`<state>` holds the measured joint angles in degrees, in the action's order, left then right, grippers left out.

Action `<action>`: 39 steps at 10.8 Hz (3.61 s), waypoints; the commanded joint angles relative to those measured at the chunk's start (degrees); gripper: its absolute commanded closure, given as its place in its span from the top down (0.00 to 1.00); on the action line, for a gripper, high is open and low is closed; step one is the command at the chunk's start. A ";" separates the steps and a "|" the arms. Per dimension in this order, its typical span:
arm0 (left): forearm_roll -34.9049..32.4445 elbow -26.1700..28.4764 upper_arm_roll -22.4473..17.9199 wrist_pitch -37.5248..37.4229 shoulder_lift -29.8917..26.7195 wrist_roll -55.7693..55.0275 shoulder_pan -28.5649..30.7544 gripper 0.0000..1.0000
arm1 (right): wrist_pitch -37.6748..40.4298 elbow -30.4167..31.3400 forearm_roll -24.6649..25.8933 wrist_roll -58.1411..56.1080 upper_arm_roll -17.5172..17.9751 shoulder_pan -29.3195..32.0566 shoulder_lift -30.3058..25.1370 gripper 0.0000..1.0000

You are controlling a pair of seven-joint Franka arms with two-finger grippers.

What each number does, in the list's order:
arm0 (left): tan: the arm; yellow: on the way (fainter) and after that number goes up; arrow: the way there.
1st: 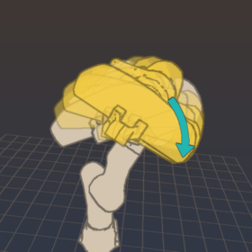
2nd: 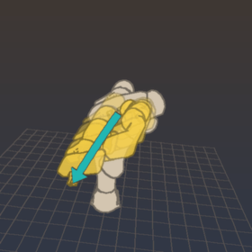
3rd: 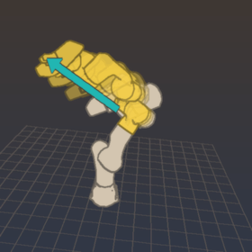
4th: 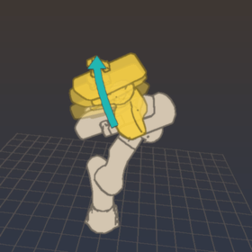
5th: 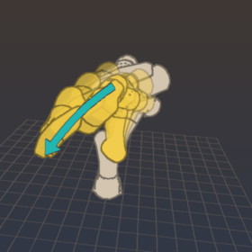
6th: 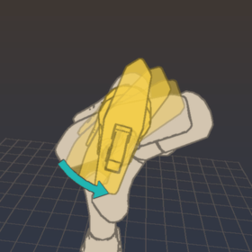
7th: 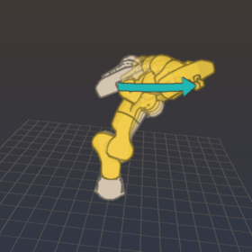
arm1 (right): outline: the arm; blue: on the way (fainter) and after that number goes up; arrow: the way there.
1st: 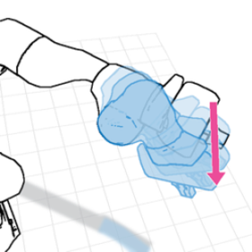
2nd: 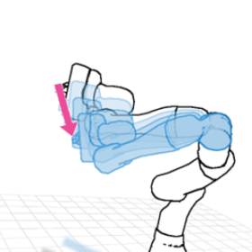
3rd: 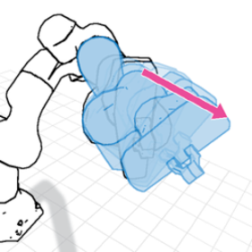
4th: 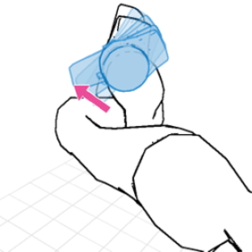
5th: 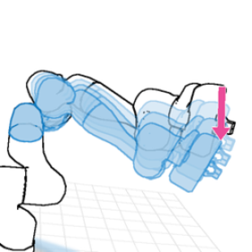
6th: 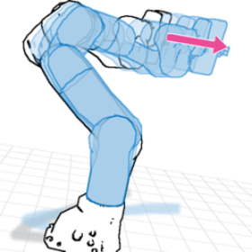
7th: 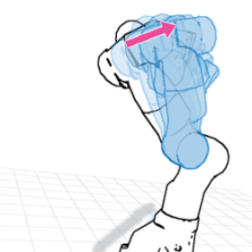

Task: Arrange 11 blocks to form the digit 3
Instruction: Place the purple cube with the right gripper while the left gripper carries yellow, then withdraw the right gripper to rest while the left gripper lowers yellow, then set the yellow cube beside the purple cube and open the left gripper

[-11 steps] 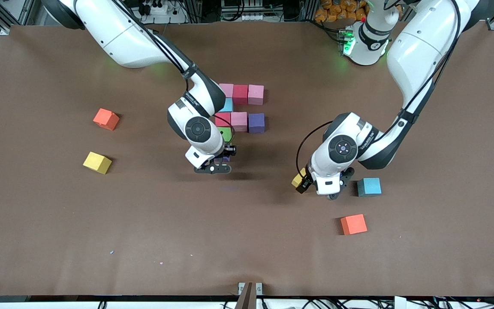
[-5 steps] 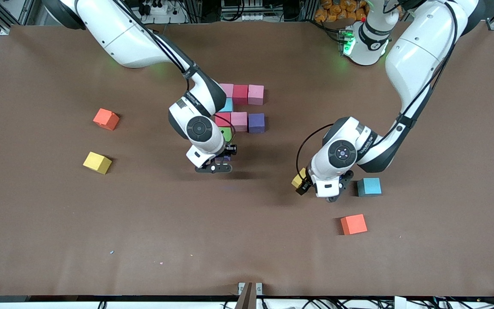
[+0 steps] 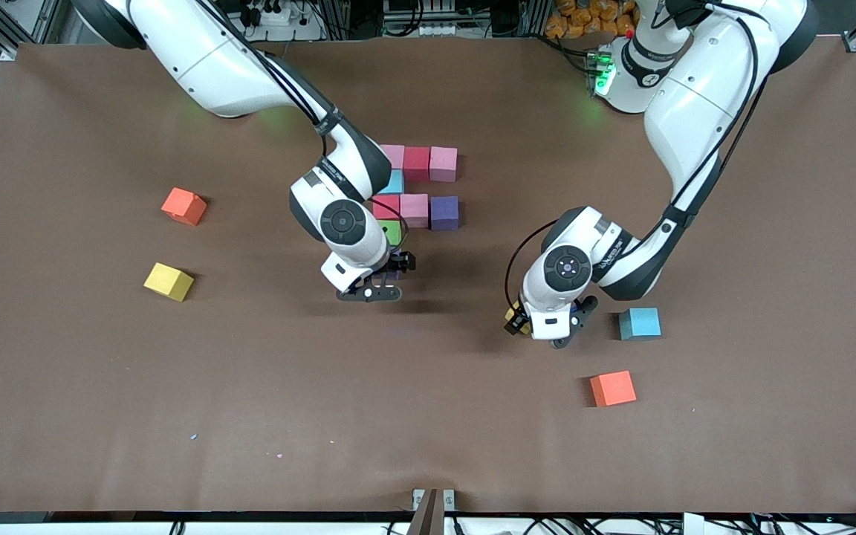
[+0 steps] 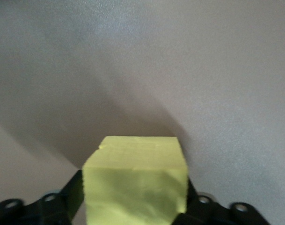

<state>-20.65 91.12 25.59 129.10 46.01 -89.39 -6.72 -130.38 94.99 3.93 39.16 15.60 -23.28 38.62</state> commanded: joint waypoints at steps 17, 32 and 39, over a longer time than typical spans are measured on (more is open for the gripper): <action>4.03 -13.51 -0.88 0.54 6.90 -48.60 -22.53 0.00 | 42.38 -9.83 -0.15 -42.76 -2.32 27.50 -17.86 1.00; 4.21 -13.78 -3.62 2.55 7.52 -56.15 -26.06 0.00 | 44.43 -8.86 -7.98 -48.42 -19.03 27.68 -36.86 1.00; 4.21 -13.78 -3.62 3.79 8.04 -57.12 -26.15 0.00 | 47.92 -11.05 -4.46 -34.11 -18.94 26.00 -37.30 1.00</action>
<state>-17.70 78.39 22.67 132.48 53.46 -146.03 -31.98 -84.68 84.70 -1.88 -0.03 -3.34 3.01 1.95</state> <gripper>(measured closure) 0.388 0.000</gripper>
